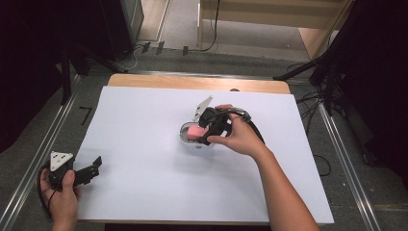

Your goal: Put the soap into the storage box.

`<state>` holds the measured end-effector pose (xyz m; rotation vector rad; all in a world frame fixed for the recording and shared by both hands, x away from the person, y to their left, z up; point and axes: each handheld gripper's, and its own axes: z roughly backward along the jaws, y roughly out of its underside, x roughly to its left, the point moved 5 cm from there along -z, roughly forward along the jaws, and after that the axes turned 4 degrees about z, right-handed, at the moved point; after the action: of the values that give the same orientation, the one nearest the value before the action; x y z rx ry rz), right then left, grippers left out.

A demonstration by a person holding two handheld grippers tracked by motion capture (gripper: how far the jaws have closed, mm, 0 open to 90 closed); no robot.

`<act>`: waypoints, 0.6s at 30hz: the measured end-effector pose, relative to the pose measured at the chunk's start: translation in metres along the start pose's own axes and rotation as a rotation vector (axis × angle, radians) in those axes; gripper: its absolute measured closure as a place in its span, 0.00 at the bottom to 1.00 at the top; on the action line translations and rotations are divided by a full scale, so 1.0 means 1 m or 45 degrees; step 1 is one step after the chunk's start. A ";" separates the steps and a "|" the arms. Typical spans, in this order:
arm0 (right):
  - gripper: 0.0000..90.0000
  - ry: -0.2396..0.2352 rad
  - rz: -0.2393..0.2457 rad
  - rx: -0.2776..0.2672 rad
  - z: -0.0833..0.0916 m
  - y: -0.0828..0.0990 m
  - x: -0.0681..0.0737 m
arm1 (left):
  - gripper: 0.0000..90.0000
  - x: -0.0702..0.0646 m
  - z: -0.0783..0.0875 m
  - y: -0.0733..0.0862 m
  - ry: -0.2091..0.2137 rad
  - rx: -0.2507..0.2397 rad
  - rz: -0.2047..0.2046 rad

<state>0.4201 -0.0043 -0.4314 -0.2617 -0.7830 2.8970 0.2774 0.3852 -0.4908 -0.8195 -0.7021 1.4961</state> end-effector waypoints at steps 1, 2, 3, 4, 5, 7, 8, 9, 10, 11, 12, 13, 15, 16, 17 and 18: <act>0.35 0.006 -0.023 -0.023 0.003 0.001 0.000 | 0.09 0.000 0.000 0.000 0.001 0.000 -0.002; 0.35 0.006 -0.023 -0.023 0.003 0.001 0.000 | 0.09 0.000 0.000 0.000 0.001 -0.001 -0.003; 0.35 0.014 -0.026 -0.039 0.005 0.002 -0.001 | 0.09 0.000 0.000 0.000 0.002 0.002 -0.005; 0.35 0.024 -0.042 -0.050 0.008 0.003 -0.002 | 0.09 0.000 0.000 0.000 0.001 0.002 -0.005; 0.35 0.026 -0.047 -0.057 0.010 0.004 -0.002 | 0.09 0.000 0.000 0.000 0.000 0.001 -0.007; 0.35 0.041 -0.067 -0.068 0.015 0.007 -0.004 | 0.09 0.000 0.000 0.000 -0.001 0.003 -0.008; 0.34 0.044 -0.088 -0.076 0.017 0.009 -0.004 | 0.09 0.000 0.000 0.000 -0.004 0.003 -0.008; 0.34 0.047 -0.101 -0.088 0.020 0.011 -0.005 | 0.09 0.000 0.000 0.000 -0.005 0.004 -0.009; 0.34 0.047 -0.126 -0.103 0.022 0.013 -0.005 | 0.09 0.000 0.000 0.000 -0.005 0.003 -0.010; 0.33 0.044 -0.150 -0.109 0.025 0.016 -0.006 | 0.09 0.000 0.000 0.000 -0.006 0.002 -0.010; 0.31 0.042 -0.179 -0.118 0.027 0.019 -0.006 | 0.09 0.000 0.000 0.000 -0.007 0.003 -0.011; 0.31 0.049 -0.201 -0.129 0.030 0.022 -0.007 | 0.09 0.000 0.000 0.000 -0.005 0.005 -0.011; 0.29 0.060 -0.246 -0.142 0.033 0.029 -0.008 | 0.09 0.000 0.000 0.000 -0.006 0.005 -0.014; 0.27 0.064 -0.278 -0.143 0.035 0.033 -0.009 | 0.09 0.000 0.000 0.000 -0.007 0.005 -0.014; 0.25 0.068 -0.304 -0.149 0.036 0.037 -0.009 | 0.09 -0.001 0.000 0.000 -0.007 0.004 -0.013; 0.23 0.065 -0.336 -0.149 0.038 0.041 -0.009 | 0.09 0.000 0.000 0.000 -0.007 0.005 -0.013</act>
<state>0.4180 -0.0593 -0.4193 -0.2245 -0.9053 2.5934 0.2771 0.3847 -0.4908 -0.8079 -0.7064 1.4904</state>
